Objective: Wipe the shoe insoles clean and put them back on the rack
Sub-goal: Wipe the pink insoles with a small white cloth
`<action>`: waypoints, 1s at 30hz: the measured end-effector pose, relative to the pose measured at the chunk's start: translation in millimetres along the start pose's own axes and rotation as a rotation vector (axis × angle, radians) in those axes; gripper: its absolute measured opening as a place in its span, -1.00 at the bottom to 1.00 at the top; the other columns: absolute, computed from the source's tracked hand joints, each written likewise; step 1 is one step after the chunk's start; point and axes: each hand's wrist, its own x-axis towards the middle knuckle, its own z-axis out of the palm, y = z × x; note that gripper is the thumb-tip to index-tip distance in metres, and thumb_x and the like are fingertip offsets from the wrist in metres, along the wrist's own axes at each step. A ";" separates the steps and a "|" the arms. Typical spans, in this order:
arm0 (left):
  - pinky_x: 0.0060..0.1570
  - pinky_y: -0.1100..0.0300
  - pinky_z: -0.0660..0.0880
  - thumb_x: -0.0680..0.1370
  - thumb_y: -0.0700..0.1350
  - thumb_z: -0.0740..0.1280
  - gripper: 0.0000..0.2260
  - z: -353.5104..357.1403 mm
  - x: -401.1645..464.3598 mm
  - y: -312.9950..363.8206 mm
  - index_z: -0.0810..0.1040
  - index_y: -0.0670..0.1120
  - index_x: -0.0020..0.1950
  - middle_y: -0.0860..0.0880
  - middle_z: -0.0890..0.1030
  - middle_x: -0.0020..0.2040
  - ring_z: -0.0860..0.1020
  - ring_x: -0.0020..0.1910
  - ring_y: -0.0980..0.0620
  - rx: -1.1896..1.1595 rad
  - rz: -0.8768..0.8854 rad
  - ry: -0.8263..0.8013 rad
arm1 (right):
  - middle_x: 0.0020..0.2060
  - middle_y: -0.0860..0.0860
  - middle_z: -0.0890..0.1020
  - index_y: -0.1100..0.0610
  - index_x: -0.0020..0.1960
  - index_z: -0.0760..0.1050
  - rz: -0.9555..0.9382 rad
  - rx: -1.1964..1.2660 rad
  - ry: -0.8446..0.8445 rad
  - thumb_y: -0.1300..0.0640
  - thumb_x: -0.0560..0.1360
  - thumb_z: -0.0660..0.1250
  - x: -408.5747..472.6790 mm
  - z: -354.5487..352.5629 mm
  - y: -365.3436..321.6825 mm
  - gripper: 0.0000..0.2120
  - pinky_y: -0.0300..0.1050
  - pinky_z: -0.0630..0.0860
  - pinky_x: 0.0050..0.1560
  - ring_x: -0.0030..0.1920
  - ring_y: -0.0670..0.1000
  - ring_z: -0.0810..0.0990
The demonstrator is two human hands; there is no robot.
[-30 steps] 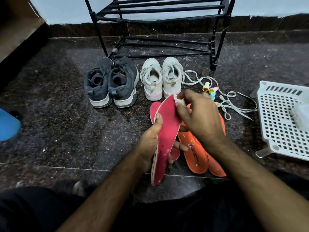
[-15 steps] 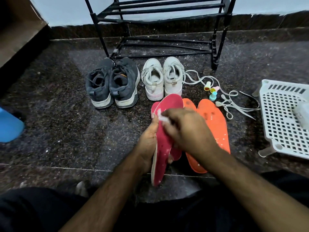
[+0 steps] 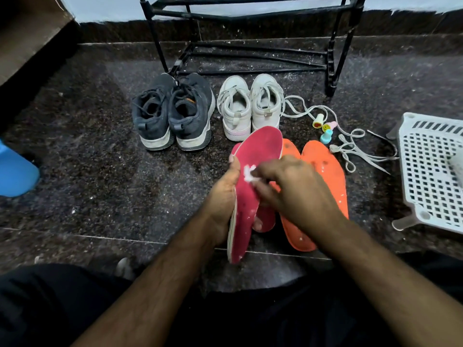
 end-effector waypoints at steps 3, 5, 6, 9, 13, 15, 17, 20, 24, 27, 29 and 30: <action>-0.62 0.20 0.44 0.62 0.34 -0.13 -0.32 3.0 -2.9 1.5 0.47 -0.12 0.36 -0.14 0.71 -0.21 0.63 -0.49 -0.08 0.037 0.009 -0.007 | -0.17 -0.04 0.69 0.01 0.00 0.64 0.169 -0.045 0.126 0.01 0.49 0.37 13.2 -6.5 21.9 -0.86 -0.05 0.45 -0.13 -0.09 0.08 0.56; -0.65 0.21 0.42 0.62 0.34 -0.13 -0.31 4.0 -3.7 2.5 0.58 -0.11 0.21 -0.11 0.69 -0.31 0.59 -0.55 -0.04 0.018 0.004 -0.005 | -0.16 0.01 0.68 0.05 0.00 0.64 0.137 -0.017 0.110 0.01 0.49 0.35 12.5 -1.8 10.8 -0.83 -0.02 0.47 -0.09 -0.09 0.11 0.57; -0.66 0.22 0.40 0.62 0.35 -0.11 -0.31 4.3 -3.8 3.2 0.65 -0.10 0.05 -0.10 0.64 -0.39 0.55 -0.60 -0.02 -0.001 0.001 0.003 | -0.16 0.03 0.68 0.07 -0.01 0.64 0.091 0.013 0.073 0.01 0.50 0.32 8.3 3.6 -1.6 -0.82 -0.02 0.47 -0.09 -0.10 0.12 0.57; -0.68 0.26 0.36 0.61 0.37 -0.07 -0.30 1.7 -0.9 2.8 0.66 -0.11 -0.17 -0.08 0.55 -0.51 0.47 -0.67 0.01 -0.054 -0.016 0.036 | -0.21 0.03 0.62 0.09 -0.05 0.64 -0.009 0.021 -0.002 -0.01 0.54 0.26 -5.7 13.6 -23.7 -0.77 -0.04 0.45 -0.15 -0.14 0.11 0.54; -0.65 0.22 0.42 0.66 0.27 -0.08 -0.42 1.6 -4.4 4.0 0.51 -0.12 0.26 -0.24 0.68 -0.27 0.55 -0.61 -0.06 0.049 0.008 -0.001 | -0.14 0.04 0.66 0.05 0.03 0.67 0.199 -0.114 0.123 -0.05 0.54 0.32 19.3 -0.4 18.8 -0.77 0.03 0.52 -0.08 -0.04 0.14 0.56; -0.58 0.20 0.46 0.65 0.29 -0.05 -0.43 1.5 -6.3 3.1 0.50 -0.08 0.30 -0.32 0.69 -0.14 0.52 -0.61 -0.09 0.088 0.004 -0.014 | -0.12 0.03 0.69 0.04 0.05 0.67 0.295 -0.113 0.199 -0.05 0.52 0.34 27.6 -8.0 30.7 -0.77 0.07 0.52 -0.01 -0.03 0.15 0.58; -0.60 0.21 0.45 0.65 0.27 -0.03 -0.42 3.4 -7.2 3.7 0.55 -0.13 0.19 -0.28 0.69 -0.23 0.52 -0.62 -0.07 0.073 0.005 0.011 | -0.12 0.03 0.70 0.06 0.02 0.66 0.269 -0.045 0.212 -0.02 0.51 0.33 23.2 -4.3 17.2 -0.79 0.06 0.52 0.00 -0.06 0.15 0.60; -0.68 0.29 0.37 0.66 0.26 -0.05 -0.35 5.7 -5.3 4.3 0.58 -0.19 -0.20 -0.12 0.55 -0.53 0.47 -0.68 -0.01 -0.009 -0.016 0.038 | -0.21 0.02 0.67 0.06 -0.07 0.62 0.103 0.027 0.053 -0.04 0.49 0.26 3.7 9.3 -18.8 -0.77 0.07 0.50 -0.04 -0.13 0.13 0.60; -0.65 0.24 0.42 0.65 0.29 -0.04 -0.38 2.6 -3.2 3.8 0.57 -0.19 0.13 -0.20 0.64 -0.37 0.50 -0.65 -0.04 0.045 -0.001 0.043 | -0.24 -0.05 0.66 0.01 -0.02 0.58 0.212 0.058 0.122 -0.12 0.50 0.26 14.4 4.5 7.1 -0.76 0.05 0.51 -0.04 -0.15 0.08 0.58; -0.60 0.22 0.43 0.64 0.30 -0.06 -0.40 1.5 -4.1 0.1 0.56 -0.11 0.22 -0.27 0.69 -0.22 0.50 -0.62 -0.08 0.126 -0.008 0.004 | -0.23 -0.05 0.64 -0.01 0.07 0.48 0.336 0.033 0.279 -0.08 0.54 0.26 26.0 -5.5 27.6 -0.81 0.10 0.51 0.00 -0.14 0.10 0.59; -0.61 0.23 0.42 0.65 0.29 -0.07 -0.39 3.2 -3.7 -0.6 0.59 -0.12 0.12 -0.24 0.67 -0.26 0.49 -0.63 -0.07 0.120 -0.010 -0.024 | -0.23 -0.01 0.64 -0.01 0.08 0.45 0.306 0.071 0.308 -0.04 0.55 0.26 24.8 -4.0 16.3 -0.84 0.12 0.51 -0.02 -0.15 0.13 0.61; -0.62 0.24 0.41 0.65 0.29 -0.06 -0.38 3.8 -3.6 -0.9 0.59 -0.15 0.06 -0.21 0.65 -0.34 0.48 -0.64 -0.06 0.103 -0.005 -0.025 | -0.21 0.01 0.64 0.01 0.08 0.45 0.251 0.111 0.278 -0.01 0.55 0.26 20.6 1.3 5.9 -0.85 0.11 0.51 -0.04 -0.14 0.14 0.61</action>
